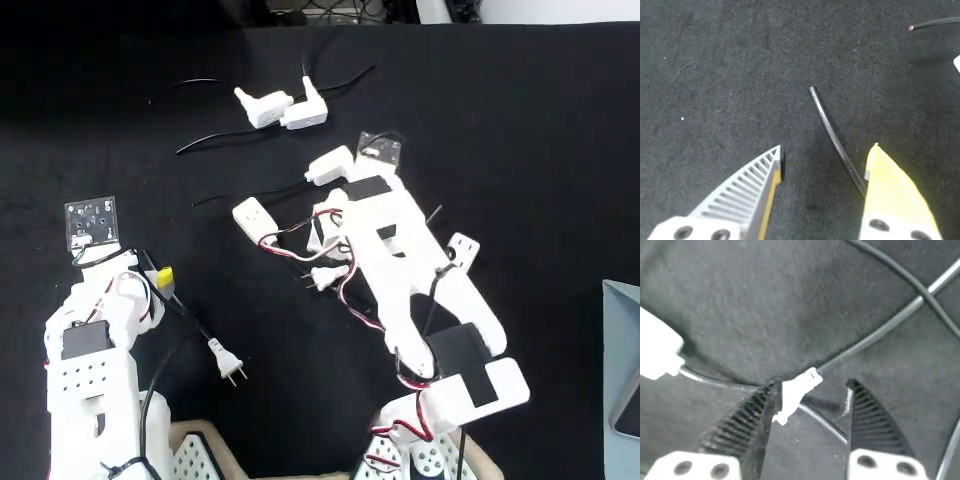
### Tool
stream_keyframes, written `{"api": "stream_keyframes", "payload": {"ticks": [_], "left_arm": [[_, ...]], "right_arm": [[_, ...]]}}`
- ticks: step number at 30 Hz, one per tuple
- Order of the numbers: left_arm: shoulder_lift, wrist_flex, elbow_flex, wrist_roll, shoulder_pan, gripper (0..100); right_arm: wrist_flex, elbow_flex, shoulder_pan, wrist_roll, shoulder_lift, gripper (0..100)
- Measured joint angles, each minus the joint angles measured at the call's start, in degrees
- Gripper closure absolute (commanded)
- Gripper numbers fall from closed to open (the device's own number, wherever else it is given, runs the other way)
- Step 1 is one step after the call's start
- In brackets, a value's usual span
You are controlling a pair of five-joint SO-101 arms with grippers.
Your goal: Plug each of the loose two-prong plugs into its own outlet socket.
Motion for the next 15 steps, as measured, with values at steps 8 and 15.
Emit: {"api": "stream_keyframes", "payload": {"ticks": [8, 15], "left_arm": [[0.0, 0.0, 0.0, 0.0, 0.0, 73], [0.0, 0.0, 0.0, 0.0, 0.0, 73]], "right_arm": [[-5.45, -0.09, -0.09, -0.53, 9.67, 79.5], [-2.99, -2.81, 0.35, -0.53, 12.75, 96.3]]}}
